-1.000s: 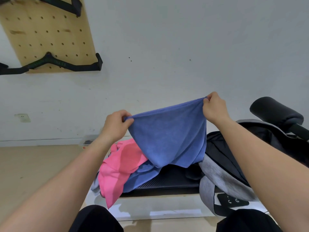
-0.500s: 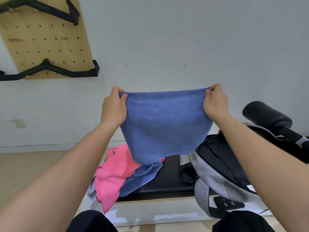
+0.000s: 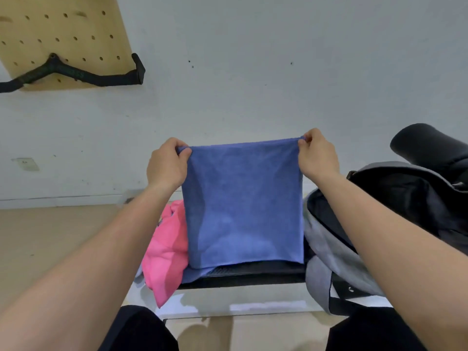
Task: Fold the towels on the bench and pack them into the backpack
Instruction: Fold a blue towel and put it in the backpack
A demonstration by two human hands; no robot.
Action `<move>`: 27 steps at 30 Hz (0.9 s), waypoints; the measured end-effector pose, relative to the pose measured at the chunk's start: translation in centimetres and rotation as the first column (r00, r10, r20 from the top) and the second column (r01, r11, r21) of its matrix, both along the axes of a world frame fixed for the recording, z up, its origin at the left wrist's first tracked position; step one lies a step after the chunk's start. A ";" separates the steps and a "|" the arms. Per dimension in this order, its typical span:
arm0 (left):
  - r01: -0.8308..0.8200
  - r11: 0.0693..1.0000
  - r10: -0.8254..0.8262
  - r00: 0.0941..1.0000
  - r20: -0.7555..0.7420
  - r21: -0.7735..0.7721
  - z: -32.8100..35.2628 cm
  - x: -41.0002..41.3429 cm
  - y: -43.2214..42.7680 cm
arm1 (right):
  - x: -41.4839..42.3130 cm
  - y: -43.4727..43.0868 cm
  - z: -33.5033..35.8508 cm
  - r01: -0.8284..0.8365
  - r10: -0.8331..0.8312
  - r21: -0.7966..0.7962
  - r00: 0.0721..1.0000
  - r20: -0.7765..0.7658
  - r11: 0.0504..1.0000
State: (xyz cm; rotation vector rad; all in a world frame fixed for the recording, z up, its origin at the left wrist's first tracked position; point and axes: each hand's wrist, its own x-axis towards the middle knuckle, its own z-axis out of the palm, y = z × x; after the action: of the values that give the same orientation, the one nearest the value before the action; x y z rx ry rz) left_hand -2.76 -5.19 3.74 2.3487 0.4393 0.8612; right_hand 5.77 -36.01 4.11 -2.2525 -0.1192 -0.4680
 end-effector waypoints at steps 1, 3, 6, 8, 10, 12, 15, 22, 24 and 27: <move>0.014 1.000 -0.014 1.000 0.005 -0.022 -0.6 0.2 0.1 | 0.3 0.2 -0.5 -0.005 0.005 -0.012 1.000 -0.016 1.000; 0.054 0.996 -0.055 0.998 -0.012 -0.075 -1.9 0.5 0.2 | 0.7 0.5 -1.9 -0.033 0.029 -0.041 0.995 -0.091 0.999; 0.102 0.989 -0.103 0.995 -0.007 -0.109 -4.0 0.6 -0.2 | 0.8 1.0 -4.2 -0.061 0.062 0.015 0.985 -0.161 0.998; 0.125 0.983 -0.125 0.992 0.007 -0.137 -5.1 0.5 -0.7 | 0.6 1.5 -5.6 -0.073 0.083 0.059 0.979 -0.185 0.996; 0.160 0.969 -0.159 0.987 0.021 -0.190 -6.0 0.1 -1.3 | 0.0 2.0 -6.8 -0.098 0.109 0.063 0.968 -0.224 0.993; 0.199 0.948 -0.192 0.980 0.049 -0.248 -6.8 -0.6 -1.8 | -0.6 2.3 -8.2 -0.109 0.106 0.004 0.954 -0.279 0.994; 0.247 0.927 -0.240 0.969 0.059 -0.284 -7.9 -1.7 -2.4 | -1.7 2.8 -10.0 -0.079 0.031 -0.138 0.946 -0.322 0.987; 0.362 0.869 -0.353 0.931 0.089 -0.337 -11.2 -4.2 -4.1 | -4.4 4.1 -13.5 -0.049 -0.025 -0.399 0.984 -0.178 0.916; 0.358 0.865 -0.336 0.934 0.123 -0.352 -11.7 -4.5 -4.7 | -4.6 4.6 -14.0 -0.044 -0.024 -0.467 0.990 -0.138 0.883; 0.342 0.858 -0.307 0.939 0.152 -0.382 -11.4 -4.4 -5.5 | -4.5 5.3 -13.7 -0.042 0.034 -0.499 0.999 -0.025 0.866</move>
State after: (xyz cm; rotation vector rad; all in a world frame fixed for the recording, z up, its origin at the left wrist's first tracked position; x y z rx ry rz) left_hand -7.11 -10.66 -7.65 1.9196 0.1530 0.6343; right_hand 1.23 -30.72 -9.59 -2.7569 -0.3071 -0.4336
